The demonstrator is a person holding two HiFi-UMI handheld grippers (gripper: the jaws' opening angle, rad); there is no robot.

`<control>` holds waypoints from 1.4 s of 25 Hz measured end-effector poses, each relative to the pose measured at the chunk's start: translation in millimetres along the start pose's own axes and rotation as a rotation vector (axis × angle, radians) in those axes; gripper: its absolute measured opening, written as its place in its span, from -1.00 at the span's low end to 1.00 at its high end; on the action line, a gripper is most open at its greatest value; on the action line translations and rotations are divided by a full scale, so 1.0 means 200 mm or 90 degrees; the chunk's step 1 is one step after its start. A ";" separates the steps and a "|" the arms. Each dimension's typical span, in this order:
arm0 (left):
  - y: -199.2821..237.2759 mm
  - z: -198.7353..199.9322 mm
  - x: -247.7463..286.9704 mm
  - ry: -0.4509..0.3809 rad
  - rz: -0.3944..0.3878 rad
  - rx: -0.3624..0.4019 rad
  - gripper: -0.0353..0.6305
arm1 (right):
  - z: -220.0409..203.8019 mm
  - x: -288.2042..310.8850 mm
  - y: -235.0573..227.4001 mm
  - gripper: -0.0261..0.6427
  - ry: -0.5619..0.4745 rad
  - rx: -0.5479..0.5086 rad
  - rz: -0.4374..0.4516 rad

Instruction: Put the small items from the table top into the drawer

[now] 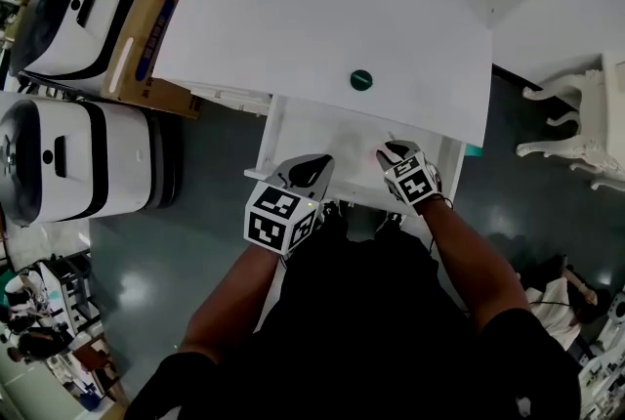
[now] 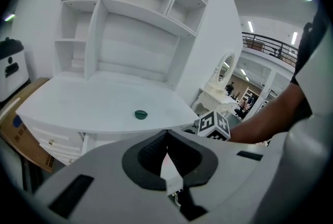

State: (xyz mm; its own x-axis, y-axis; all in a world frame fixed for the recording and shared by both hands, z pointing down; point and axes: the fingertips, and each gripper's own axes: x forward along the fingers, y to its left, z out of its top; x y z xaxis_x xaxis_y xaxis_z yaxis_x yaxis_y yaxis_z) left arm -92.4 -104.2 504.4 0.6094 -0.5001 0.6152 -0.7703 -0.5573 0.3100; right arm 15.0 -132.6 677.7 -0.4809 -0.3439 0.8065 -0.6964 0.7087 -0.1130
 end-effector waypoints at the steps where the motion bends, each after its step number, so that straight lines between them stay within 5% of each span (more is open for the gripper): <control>1: -0.01 0.01 0.01 -0.003 -0.003 0.003 -0.88 | 0.03 -0.04 0.00 -0.61 -0.013 0.004 -0.001; 14: -0.16 0.12 0.08 -0.034 -0.030 0.007 -0.88 | 0.29 -0.57 -0.02 -0.76 -0.178 0.088 -0.017; 21: -0.29 0.23 0.06 -0.080 -0.056 0.018 -0.88 | 0.39 -0.81 0.00 -0.79 -0.229 0.095 -0.020; 30: -0.31 0.24 0.03 -0.081 -0.058 0.032 -0.88 | 0.42 -0.99 -0.04 -0.84 -0.285 0.163 -0.021; 35: -0.31 0.24 0.03 -0.081 -0.054 0.043 -0.88 | 0.40 -1.06 -0.07 -0.84 -0.295 0.148 -0.044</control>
State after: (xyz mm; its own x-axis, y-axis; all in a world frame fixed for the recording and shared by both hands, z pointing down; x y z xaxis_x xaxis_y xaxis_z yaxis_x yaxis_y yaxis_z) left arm -31.7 -103.5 454.2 0.6943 -0.5269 0.4902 -0.7030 -0.6426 0.3049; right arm 83.0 -119.2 462.2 -0.5780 -0.6589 0.4813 -0.8095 0.5373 -0.2365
